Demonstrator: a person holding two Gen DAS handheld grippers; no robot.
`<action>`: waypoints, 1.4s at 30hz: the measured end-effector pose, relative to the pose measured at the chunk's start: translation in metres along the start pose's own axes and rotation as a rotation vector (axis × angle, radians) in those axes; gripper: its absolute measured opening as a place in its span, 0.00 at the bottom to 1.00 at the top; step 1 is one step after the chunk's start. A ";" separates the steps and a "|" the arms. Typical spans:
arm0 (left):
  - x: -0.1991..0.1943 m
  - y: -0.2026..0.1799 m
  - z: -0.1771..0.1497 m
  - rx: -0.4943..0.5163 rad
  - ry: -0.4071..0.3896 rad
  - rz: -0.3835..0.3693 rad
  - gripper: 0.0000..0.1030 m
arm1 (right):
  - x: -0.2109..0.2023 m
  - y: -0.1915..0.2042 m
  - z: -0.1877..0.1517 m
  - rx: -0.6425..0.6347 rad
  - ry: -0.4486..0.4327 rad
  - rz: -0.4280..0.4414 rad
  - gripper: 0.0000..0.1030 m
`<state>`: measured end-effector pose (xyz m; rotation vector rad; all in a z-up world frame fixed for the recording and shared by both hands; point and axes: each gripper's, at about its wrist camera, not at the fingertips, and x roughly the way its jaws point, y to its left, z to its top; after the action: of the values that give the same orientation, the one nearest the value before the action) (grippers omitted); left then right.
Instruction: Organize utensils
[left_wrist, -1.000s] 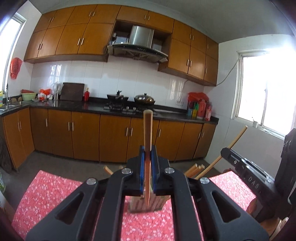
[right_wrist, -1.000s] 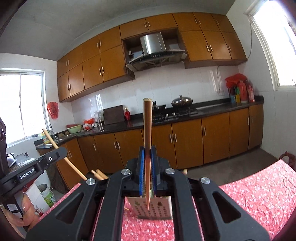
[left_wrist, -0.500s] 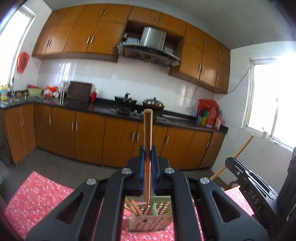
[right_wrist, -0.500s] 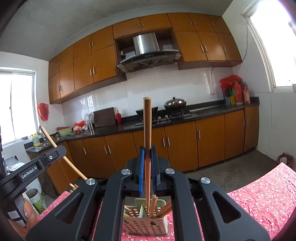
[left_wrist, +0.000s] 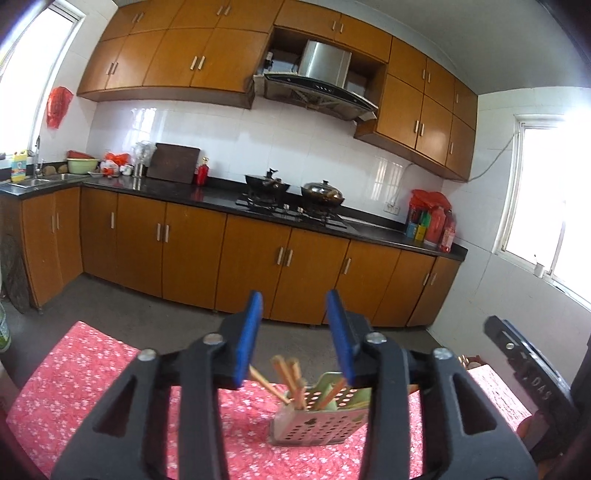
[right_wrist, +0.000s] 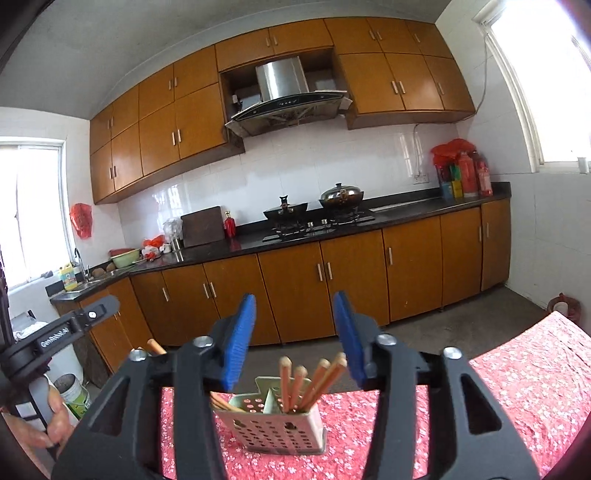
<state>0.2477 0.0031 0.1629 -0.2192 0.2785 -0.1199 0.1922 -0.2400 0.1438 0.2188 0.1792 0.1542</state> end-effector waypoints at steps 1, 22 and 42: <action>-0.008 0.003 -0.002 0.007 -0.004 0.010 0.48 | -0.006 -0.002 -0.001 0.004 0.002 0.001 0.56; -0.136 0.029 -0.179 0.220 0.108 0.153 0.96 | -0.099 0.027 -0.136 -0.198 0.144 -0.131 0.98; -0.154 0.026 -0.219 0.228 0.115 0.153 0.96 | -0.124 0.015 -0.178 -0.131 0.228 -0.149 0.98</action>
<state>0.0402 0.0080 -0.0087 0.0359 0.3925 -0.0117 0.0357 -0.2108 -0.0044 0.0559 0.4094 0.0417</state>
